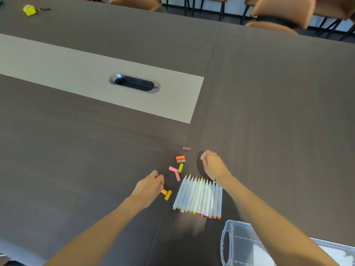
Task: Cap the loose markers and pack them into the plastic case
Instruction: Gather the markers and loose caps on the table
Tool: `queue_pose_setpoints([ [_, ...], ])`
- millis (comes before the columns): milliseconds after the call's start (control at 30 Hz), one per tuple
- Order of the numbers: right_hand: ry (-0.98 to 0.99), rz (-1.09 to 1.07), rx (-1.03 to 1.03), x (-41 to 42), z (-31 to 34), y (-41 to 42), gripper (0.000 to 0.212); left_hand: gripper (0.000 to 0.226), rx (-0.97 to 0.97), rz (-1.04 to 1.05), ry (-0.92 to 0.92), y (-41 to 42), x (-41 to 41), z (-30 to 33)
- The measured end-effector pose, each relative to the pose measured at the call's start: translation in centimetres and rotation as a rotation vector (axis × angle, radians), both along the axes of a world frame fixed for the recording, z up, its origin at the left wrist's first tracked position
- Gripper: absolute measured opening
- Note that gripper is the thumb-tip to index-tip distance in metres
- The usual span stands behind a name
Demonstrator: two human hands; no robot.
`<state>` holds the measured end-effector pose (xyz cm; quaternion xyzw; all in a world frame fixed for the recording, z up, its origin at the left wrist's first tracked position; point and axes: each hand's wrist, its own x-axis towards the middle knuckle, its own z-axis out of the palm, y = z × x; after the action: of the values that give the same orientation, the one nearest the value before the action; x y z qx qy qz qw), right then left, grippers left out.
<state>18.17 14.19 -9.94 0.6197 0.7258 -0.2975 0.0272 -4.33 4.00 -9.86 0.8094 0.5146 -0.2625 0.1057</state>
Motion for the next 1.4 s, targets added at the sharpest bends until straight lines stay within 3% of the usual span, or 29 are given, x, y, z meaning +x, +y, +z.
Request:
queue_pose_setpoints([
  [100, -0.115, 0.119, 0.057, -1.5, 0.3, -0.6, 0.019, 0.029, -0.081, 0.152, -0.188, -0.6, 0.2, -0.6],
  [167, -0.122, 0.143, 0.080, -2.2, 0.4, -0.6, 0.022, 0.033, -0.085, 0.166, -0.267, -0.7, -0.3, -0.6],
  [267, -0.131, 0.178, 0.086, -3.0, 0.7, -0.2, 0.025, 0.038, -0.126, 0.139, -0.252, -0.9, -0.9, -1.0],
  [433, -0.165, 0.243, 0.021, -4.5, 1.1, -0.3, 0.022, 0.032, -0.008, 0.150, -0.162, -0.7, -0.6, -1.7],
  [667, -0.269, 0.359, -0.023, -7.5, -0.1, -2.7, 0.033, 0.021, -0.003, 0.433, -0.064, -0.4, 0.5, -1.1],
  [800, -0.286, 0.313, 0.018, -8.8, -0.6, -3.3, 0.029, 0.024, 0.054, 0.572, -0.284, -0.3, -0.3, -2.0],
  [967, -0.231, 0.205, 0.015, -9.3, -0.6, -4.0, 0.029, 0.044, 0.063, 0.840, -0.584, -0.7, -0.8, -1.3],
  [1067, -0.157, 0.096, 0.008, -8.6, -0.3, -3.8, 0.031, 0.021, -0.008, 1.056, -0.740, -0.1, -0.8, -1.4],
  [1133, -0.082, -0.009, -0.014, -7.9, -0.1, -3.3, 0.031, 0.012, 0.021, 1.075, -0.739, 0.1, -0.7, -1.5],
  [1267, 0.061, -0.128, -0.073, -6.6, -0.1, -2.4, 0.034, 0.015, 0.020, 1.168, -0.782, 0.1, -0.1, -2.1],
  [1400, 0.048, -0.071, -0.094, -5.6, -0.1, -1.8, 0.024, 0.016, -0.030, 1.101, -0.683, -0.2, 0.9, -1.7],
])
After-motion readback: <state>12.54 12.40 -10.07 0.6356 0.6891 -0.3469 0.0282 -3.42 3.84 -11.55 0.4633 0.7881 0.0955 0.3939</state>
